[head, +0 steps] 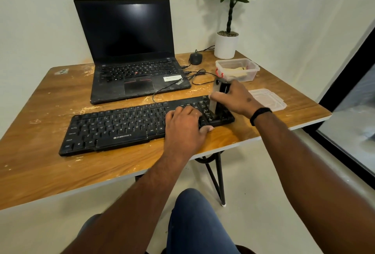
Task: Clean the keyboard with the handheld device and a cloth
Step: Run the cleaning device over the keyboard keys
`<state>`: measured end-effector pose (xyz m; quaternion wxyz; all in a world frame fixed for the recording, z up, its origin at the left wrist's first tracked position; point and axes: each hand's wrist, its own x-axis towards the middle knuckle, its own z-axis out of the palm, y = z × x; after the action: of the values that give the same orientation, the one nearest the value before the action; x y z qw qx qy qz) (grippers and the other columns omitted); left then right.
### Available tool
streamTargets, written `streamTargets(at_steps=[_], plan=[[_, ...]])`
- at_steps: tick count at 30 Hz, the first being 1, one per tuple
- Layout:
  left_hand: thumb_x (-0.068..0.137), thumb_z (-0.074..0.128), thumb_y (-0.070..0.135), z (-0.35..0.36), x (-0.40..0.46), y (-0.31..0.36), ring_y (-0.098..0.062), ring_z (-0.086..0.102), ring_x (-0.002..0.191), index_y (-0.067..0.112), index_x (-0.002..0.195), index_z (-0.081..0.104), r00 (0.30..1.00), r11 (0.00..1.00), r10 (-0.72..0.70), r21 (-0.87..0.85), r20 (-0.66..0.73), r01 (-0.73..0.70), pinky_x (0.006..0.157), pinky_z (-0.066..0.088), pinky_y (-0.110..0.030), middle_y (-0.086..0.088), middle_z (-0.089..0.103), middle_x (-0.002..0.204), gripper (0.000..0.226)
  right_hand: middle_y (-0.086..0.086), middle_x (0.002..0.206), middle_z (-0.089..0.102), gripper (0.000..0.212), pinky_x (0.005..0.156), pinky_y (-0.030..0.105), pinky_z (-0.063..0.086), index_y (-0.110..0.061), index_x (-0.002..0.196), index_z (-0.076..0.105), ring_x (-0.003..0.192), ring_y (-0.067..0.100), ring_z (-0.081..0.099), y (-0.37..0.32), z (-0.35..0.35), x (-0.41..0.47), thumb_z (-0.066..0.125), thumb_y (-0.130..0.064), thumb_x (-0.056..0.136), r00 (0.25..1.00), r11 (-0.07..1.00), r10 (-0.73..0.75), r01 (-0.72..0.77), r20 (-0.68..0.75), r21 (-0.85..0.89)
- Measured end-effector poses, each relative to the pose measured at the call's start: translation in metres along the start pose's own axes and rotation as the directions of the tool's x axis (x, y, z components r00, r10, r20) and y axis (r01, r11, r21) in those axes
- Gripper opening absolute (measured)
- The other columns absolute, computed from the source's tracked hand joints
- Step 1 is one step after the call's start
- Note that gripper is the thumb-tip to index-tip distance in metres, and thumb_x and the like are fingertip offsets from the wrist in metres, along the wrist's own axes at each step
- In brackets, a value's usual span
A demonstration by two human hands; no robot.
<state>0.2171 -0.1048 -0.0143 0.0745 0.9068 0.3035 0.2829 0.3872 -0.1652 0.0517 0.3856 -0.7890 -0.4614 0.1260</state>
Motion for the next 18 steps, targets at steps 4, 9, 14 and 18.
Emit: streamTargets(at_steps=[4, 9, 14, 18], plan=[[0.088, 0.061, 0.065, 0.000, 0.000, 0.000, -0.015, 0.049, 0.117, 0.025, 0.125, 0.066, 1.000, 1.000, 0.004, 0.002, -0.006, -0.004, 0.106, 0.031, -0.037, 0.008, 0.063, 0.122, 0.055, 0.000, 0.093, 0.066, 0.029, 0.072, 0.029, 0.050, -0.017, 0.101, 0.063, 0.090, 0.019, 0.062, -0.004, -0.001, 0.006, 0.069, -0.040, 0.085, 0.998, 0.994, -0.038, 0.033, -0.050, -0.100], [0.088, 0.062, 0.065, 0.000, 0.001, 0.000, -0.015, 0.050, 0.118, 0.024, 0.125, 0.067, 1.000, 1.000, 0.005, 0.002, -0.010, -0.005, 0.106, 0.032, -0.038, 0.008, 0.063, 0.122, 0.055, 0.005, 0.087, 0.068, 0.023, 0.073, 0.038, 0.055, -0.014, 0.090, 0.065, 0.089, 0.024, 0.065, -0.010, 0.003, 0.008, 0.068, -0.036, 0.085, 1.000, 0.996, -0.017, 0.018, 0.007, -0.092], [0.088, 0.062, 0.065, 0.001, 0.000, -0.001, -0.015, 0.051, 0.116, 0.024, 0.124, 0.067, 1.000, 1.000, 0.010, 0.002, -0.017, -0.010, 0.106, 0.034, -0.038, 0.008, 0.064, 0.120, 0.054, 0.007, 0.095, 0.067, 0.031, 0.079, 0.038, 0.052, -0.012, 0.101, 0.065, 0.089, 0.023, 0.061, -0.017, 0.010, 0.008, 0.066, -0.041, 0.089, 0.987, 0.966, -0.115, 0.085, -0.110, -0.242], [0.088, 0.063, 0.064, 0.000, 0.000, 0.000, -0.015, 0.051, 0.116, 0.024, 0.124, 0.067, 1.000, 1.000, 0.010, -0.004, -0.020, -0.010, 0.106, 0.034, -0.038, 0.008, 0.064, 0.120, 0.054, 0.004, 0.093, 0.065, 0.024, 0.071, 0.031, 0.050, -0.016, 0.097, 0.060, 0.090, 0.021, 0.062, -0.022, 0.004, 0.012, 0.068, -0.036, 0.086, 0.999, 0.991, -0.007, 0.013, 0.043, -0.137]])
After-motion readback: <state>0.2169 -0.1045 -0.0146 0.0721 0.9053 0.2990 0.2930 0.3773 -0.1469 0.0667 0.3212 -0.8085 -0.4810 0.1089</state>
